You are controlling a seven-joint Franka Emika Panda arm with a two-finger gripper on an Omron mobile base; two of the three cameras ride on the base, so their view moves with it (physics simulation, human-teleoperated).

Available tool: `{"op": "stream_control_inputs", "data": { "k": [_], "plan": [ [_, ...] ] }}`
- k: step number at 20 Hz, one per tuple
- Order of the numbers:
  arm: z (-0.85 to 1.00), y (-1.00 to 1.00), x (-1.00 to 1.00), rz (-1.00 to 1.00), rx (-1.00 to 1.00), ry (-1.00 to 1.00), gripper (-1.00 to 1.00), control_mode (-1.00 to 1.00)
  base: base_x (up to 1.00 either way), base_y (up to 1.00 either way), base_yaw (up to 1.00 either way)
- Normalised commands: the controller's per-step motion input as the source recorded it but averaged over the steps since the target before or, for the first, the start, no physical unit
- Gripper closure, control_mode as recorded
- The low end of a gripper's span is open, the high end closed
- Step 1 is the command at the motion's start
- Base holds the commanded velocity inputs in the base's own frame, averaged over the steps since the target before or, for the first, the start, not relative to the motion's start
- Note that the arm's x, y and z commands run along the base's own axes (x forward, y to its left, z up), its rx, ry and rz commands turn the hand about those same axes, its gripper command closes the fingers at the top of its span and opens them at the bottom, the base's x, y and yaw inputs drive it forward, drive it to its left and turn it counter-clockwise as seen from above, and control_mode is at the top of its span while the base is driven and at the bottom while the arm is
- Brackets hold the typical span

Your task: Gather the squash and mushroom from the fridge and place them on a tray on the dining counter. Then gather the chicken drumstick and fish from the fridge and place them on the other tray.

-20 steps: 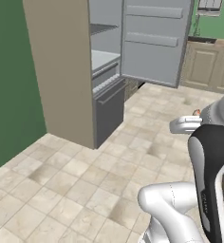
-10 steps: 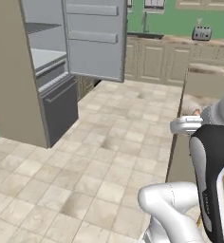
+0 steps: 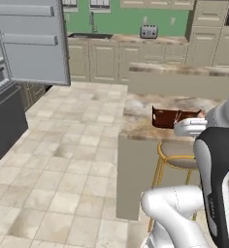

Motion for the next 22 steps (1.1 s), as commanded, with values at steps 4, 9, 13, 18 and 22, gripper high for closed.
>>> {"op": "stream_control_inputs", "data": {
  "k": [4, 9, 13, 18, 22],
  "plan": [
    [0.00, 0.00, 0.00, 0.00, 0.00, 0.00, 1.00, 1.00, 0.32, -0.65, -0.38],
    [0.00, 0.00, 0.00, 0.00, 0.00, 0.00, 1.00, 1.00, 0.41, -0.24, -0.34],
    [0.00, 0.00, 0.00, 0.00, 0.00, 0.00, 1.00, 1.00, 0.39, 0.00, -0.24],
    [0.00, 0.00, 0.00, 0.00, 0.00, 0.00, 1.00, 1.00, 0.56, 0.09, -0.18],
    [0.00, 0.00, 0.00, 0.00, 0.00, 0.00, 1.00, 1.00, 0.60, 0.20, -0.18]
  ]
}}
